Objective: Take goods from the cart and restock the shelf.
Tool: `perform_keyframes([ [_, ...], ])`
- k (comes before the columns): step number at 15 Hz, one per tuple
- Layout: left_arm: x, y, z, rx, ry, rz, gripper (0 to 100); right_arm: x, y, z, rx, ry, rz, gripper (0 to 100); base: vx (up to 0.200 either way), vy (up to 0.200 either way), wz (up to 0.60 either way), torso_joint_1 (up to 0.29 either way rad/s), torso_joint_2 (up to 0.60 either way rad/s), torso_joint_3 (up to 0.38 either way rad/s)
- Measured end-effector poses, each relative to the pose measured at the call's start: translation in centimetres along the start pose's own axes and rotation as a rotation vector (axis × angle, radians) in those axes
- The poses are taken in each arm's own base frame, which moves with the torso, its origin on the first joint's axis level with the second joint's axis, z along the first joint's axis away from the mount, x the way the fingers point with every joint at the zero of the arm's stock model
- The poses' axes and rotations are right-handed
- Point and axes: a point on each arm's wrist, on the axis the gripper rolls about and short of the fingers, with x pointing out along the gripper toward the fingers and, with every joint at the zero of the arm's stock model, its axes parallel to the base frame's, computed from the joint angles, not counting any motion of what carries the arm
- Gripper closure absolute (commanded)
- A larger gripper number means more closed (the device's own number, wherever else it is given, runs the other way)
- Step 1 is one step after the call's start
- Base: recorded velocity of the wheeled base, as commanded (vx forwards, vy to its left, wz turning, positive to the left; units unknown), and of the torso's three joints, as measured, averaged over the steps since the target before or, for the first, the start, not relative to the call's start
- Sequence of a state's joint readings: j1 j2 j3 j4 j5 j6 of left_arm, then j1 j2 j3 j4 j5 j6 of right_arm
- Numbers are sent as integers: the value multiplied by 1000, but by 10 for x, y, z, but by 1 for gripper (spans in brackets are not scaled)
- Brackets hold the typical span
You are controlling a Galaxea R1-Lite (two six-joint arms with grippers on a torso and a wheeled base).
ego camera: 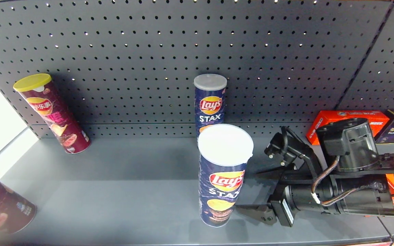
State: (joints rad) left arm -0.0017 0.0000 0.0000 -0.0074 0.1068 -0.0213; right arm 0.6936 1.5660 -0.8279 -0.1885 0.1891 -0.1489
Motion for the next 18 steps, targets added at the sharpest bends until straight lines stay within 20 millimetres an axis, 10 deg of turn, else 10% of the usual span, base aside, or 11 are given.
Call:
perform_keyframes([
  [18,0,0,0,-1,0,0,0,9,-2,7,-4,-12,0,0,0,0,0,0,0,0],
])
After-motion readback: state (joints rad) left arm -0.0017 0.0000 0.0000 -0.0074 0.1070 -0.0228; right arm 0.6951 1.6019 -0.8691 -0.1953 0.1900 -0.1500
